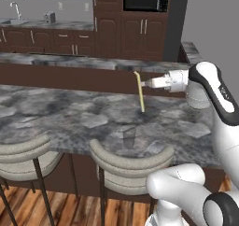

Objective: Take a straw from the drawer in front and place it inside the glass cup on the dining counter.

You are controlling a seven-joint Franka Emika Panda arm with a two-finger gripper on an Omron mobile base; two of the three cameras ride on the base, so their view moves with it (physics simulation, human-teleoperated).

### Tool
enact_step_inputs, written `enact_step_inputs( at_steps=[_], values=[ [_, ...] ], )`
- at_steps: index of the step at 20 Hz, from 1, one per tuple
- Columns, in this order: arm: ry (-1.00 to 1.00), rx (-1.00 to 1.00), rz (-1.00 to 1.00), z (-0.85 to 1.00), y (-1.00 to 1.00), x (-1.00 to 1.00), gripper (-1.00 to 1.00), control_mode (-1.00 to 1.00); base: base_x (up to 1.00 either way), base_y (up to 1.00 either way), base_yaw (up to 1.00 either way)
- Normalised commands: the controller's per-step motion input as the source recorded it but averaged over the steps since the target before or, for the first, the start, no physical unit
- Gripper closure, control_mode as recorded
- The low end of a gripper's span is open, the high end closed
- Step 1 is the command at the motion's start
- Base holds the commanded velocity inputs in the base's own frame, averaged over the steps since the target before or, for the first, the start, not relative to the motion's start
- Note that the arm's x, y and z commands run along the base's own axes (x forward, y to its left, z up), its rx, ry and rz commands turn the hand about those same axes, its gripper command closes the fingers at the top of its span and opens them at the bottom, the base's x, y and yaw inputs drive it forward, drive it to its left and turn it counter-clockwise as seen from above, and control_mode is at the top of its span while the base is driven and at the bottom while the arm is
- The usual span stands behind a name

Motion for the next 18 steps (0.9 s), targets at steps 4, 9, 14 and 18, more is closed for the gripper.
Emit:
enact_step_inputs(
  at_steps=[4, 9, 14, 18],
  values=[
    [-0.28, 0.03, 0.05, -0.17, 0.2, -0.02, 1.0, -1.0, 0.0, 0.0, 0.0],
    [-0.19, 0.0, 0.03, -0.02, 0.1, 0.0, 1.0, -1.0, 0.0, 0.0, 0.0],
    [-0.06, 0.0, 0.02, -0.14, 0.0, 0.0, 1.0, -1.0, 0.0, 0.0, 0.0],
    [0.0, 0.0, 0.03, -0.34, 0.0, 0.04, 1.0, -1.0, 0.0, 0.0, 0.0]
  ],
)
